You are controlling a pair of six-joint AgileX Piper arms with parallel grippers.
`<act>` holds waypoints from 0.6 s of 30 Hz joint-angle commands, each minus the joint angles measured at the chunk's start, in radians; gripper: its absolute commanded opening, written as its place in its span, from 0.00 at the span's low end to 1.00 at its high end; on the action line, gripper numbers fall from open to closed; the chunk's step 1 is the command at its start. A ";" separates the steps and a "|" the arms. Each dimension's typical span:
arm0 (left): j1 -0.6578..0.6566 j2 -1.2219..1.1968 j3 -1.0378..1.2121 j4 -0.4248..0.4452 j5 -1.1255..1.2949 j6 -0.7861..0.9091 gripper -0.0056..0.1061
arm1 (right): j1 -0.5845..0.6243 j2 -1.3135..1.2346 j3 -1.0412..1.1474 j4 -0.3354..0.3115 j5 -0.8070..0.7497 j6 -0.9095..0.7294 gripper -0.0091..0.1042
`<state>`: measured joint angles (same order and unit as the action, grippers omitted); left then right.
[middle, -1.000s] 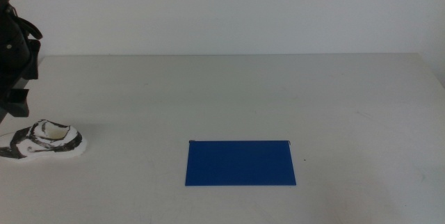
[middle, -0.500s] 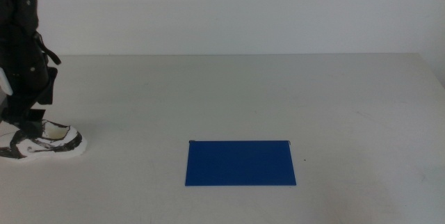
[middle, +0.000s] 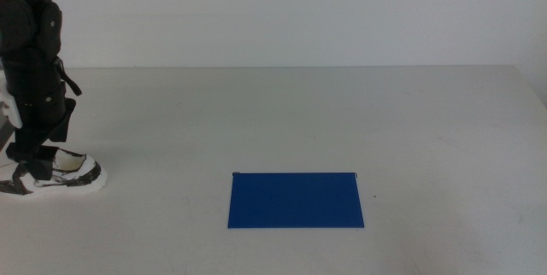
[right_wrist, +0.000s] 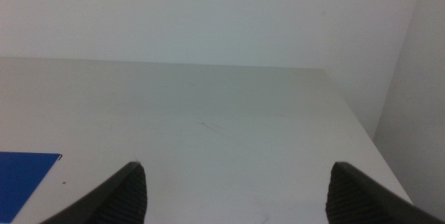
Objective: Use one arm to grab the shoe from the table and place it on the mat.
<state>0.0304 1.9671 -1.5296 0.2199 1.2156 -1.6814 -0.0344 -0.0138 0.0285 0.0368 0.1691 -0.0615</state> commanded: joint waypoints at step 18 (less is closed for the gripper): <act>0.001 0.036 -0.031 0.003 0.000 -0.005 0.63 | -0.005 -0.021 -0.010 -0.008 -0.079 -0.013 0.67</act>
<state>0.0304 2.0580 -1.5309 0.2111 1.1996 -1.6772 -0.0344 -0.0138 0.0285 0.0368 0.1691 -0.0615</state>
